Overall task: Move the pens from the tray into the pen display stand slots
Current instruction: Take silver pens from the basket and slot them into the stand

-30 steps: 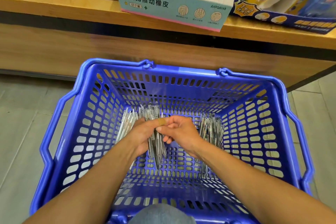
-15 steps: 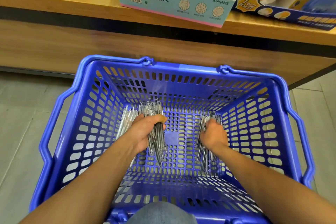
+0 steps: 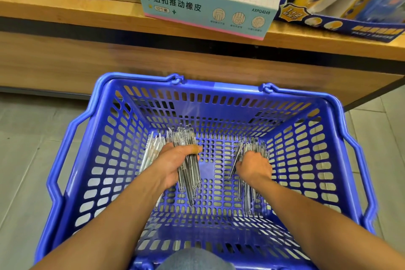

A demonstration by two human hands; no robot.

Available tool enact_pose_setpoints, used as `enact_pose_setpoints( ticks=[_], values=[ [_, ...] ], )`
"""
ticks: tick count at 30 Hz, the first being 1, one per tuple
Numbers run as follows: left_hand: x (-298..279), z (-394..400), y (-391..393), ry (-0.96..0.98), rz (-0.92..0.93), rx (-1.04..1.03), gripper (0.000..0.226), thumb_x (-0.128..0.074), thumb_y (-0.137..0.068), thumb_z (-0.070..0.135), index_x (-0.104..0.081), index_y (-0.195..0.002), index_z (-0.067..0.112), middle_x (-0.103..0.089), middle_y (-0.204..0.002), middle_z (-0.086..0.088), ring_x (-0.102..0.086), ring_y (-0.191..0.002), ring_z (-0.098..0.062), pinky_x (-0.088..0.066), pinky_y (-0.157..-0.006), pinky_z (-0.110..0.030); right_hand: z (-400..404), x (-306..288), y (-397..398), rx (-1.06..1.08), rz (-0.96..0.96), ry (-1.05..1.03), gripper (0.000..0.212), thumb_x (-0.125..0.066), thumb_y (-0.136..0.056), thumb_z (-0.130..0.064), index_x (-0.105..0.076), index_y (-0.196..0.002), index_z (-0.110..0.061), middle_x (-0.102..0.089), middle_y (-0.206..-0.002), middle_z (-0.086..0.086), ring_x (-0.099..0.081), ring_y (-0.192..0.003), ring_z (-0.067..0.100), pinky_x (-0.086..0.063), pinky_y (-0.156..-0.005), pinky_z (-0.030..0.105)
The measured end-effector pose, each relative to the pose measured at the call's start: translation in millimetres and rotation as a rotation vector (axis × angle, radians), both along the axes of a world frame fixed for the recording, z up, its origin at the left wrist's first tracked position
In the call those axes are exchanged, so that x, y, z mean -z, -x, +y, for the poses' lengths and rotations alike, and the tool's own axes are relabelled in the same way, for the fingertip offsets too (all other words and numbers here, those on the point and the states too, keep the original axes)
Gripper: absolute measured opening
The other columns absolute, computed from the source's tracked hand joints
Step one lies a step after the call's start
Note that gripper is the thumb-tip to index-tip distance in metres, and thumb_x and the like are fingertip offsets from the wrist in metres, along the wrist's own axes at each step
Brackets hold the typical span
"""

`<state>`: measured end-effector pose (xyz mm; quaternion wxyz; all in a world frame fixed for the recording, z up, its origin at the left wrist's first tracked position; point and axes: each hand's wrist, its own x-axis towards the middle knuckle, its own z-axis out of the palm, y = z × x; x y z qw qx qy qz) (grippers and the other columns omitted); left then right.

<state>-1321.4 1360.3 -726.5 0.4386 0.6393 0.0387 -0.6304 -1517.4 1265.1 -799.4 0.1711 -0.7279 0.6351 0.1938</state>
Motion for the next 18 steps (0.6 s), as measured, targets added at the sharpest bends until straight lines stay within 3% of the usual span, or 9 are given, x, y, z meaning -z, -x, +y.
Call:
enact_pose_setpoints(
  ticks=[2,5,11,15,18],
  values=[
    [-1,0,0,-0.001,-0.005,0.008,0.051,-0.077,-0.080,0.004,-0.055,-0.124,-0.006,-0.065,-0.085,-0.017,-0.063,-0.063,-0.023,-0.058,-0.062,-0.040,0,0,-5,-0.035,0.032,-0.021,0.018,-0.059,-0.092,-0.028,-0.059,-0.083,-0.012,-0.062,-0.070,0.000,-0.060,-0.062,0.017,-0.050,-0.060,0.029],
    [-1,0,0,-0.002,-0.013,0.013,0.051,-0.077,-0.079,0.005,-0.055,-0.124,-0.006,-0.064,-0.088,-0.018,-0.063,-0.064,-0.024,-0.058,-0.058,-0.037,-1,1,-10,-0.013,0.038,-0.048,0.031,-0.064,-0.090,-0.034,-0.051,-0.070,-0.015,-0.058,-0.065,-0.003,-0.053,-0.053,0.010,-0.037,-0.046,0.023],
    [-4,0,1,-0.014,-0.015,0.035,0.057,-0.078,-0.078,0.005,-0.051,-0.128,-0.004,-0.063,-0.098,-0.021,-0.064,-0.066,-0.025,-0.058,-0.057,-0.037,-4,-6,-10,0.069,-0.114,-0.041,0.039,-0.060,-0.091,-0.042,-0.057,-0.064,-0.015,-0.056,-0.055,-0.003,-0.055,-0.048,0.011,-0.048,-0.051,0.025],
    [-2,0,0,-0.014,-0.023,0.048,0.069,-0.081,-0.076,0.007,-0.046,-0.134,-0.004,-0.068,-0.095,-0.018,-0.066,-0.072,-0.027,-0.060,-0.071,-0.044,-15,-28,-17,0.090,-0.531,-0.228,0.033,-0.056,-0.094,-0.025,-0.059,-0.066,-0.009,-0.057,-0.061,0.006,-0.049,-0.044,0.010,-0.055,-0.068,0.029],
    [-1,0,1,-0.007,-0.041,0.057,0.092,-0.085,-0.070,0.010,-0.033,-0.146,0.000,-0.065,-0.120,-0.022,-0.067,-0.100,-0.034,-0.057,-0.086,-0.050,-15,-54,-32,0.223,-0.852,-0.557,0.015,-0.055,-0.094,-0.014,-0.065,-0.086,-0.005,-0.064,-0.073,0.004,-0.058,-0.054,0.010,-0.049,-0.057,0.022]
  ],
)
